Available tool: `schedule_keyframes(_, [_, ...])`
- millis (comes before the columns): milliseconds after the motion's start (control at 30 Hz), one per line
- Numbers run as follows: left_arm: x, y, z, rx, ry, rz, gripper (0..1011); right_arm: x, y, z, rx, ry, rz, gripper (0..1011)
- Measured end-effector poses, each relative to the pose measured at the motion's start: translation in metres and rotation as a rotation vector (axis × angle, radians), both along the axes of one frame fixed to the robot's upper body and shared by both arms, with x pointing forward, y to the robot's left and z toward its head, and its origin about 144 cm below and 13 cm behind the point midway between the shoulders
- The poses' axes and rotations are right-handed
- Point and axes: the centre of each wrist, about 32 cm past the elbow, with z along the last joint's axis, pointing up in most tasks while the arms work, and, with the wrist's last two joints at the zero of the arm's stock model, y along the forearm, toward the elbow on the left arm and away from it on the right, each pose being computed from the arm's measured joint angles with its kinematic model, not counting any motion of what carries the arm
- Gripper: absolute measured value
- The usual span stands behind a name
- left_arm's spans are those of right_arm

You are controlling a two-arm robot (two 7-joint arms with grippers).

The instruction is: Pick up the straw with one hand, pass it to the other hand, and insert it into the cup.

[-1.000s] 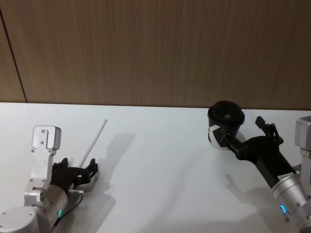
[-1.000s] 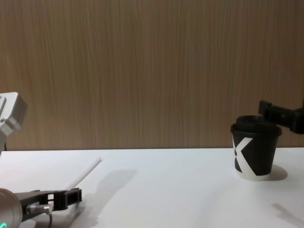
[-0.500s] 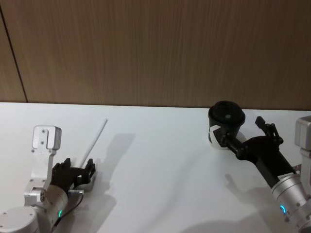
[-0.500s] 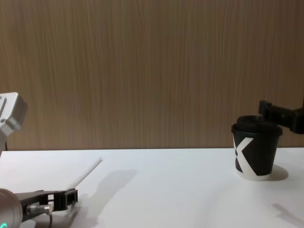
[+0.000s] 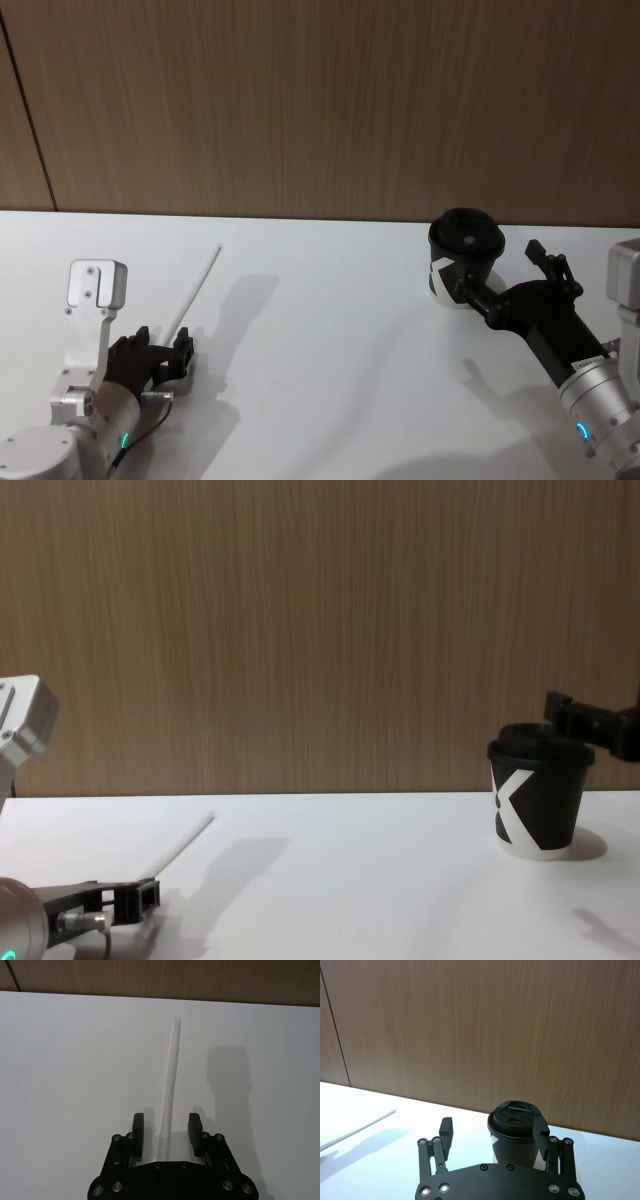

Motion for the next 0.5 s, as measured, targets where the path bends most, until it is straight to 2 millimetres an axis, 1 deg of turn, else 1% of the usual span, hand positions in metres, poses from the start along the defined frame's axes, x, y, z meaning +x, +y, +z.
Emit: schedule_keyframes(500, [0.0000,-0.0001,0.0000,0.000,0.001,0.000,459,0.0000,0.0000,0.0000,0.000,0.000,0.000,1001])
